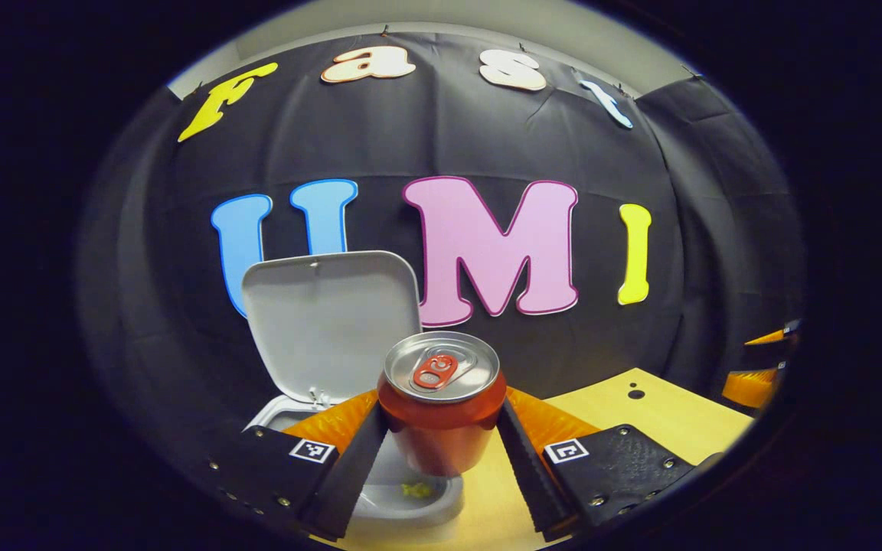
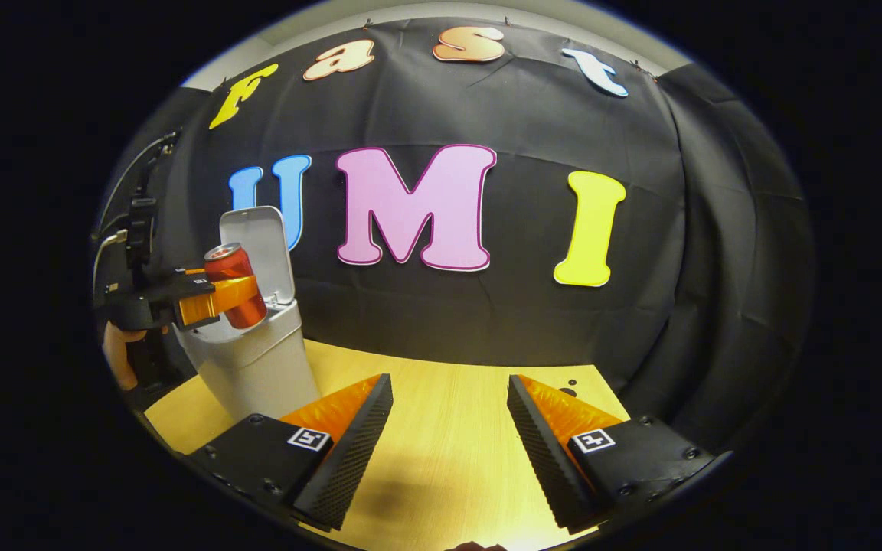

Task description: Press the lid of the desktop garbage bin to open it, pick up the crumpled paper on the desktop and throw it into the bin, then pick up the pop can on the desktop and drop it into the bin, and finally close the garbage bin lid.

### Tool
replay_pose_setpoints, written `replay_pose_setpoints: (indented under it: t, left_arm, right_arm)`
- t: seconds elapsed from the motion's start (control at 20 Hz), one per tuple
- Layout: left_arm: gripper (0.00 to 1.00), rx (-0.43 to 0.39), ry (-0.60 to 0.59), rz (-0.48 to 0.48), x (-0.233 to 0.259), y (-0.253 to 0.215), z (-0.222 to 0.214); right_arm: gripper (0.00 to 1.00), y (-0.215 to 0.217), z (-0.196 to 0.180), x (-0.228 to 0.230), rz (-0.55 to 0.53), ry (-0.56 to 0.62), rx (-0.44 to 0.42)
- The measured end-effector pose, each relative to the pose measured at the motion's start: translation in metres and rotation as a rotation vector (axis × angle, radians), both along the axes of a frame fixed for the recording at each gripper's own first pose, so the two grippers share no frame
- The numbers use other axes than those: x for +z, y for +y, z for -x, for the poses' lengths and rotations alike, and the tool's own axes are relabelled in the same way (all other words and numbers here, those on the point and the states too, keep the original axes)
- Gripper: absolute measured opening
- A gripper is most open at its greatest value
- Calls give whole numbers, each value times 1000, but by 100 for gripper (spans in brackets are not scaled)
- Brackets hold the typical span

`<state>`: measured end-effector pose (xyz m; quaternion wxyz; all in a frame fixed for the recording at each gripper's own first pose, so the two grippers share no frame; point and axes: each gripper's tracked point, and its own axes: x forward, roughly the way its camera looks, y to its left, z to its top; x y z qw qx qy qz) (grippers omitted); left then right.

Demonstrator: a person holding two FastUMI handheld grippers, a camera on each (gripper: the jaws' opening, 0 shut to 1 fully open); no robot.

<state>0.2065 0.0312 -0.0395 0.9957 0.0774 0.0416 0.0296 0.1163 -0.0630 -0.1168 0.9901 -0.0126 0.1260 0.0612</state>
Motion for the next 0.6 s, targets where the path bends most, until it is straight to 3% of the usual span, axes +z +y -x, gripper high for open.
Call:
replay_pose_setpoints:
  t: [0.35, 0.6]
  left_arm:
    - [84, 67, 47, 14, -16, 62, -4]
    - [85, 92, 75, 18, -25, 73, -2]
  right_arm:
    - [98, -2, 28, 13, 22, 0, -40]
    - [98, -3, 43, 15, 28, 6, -67]
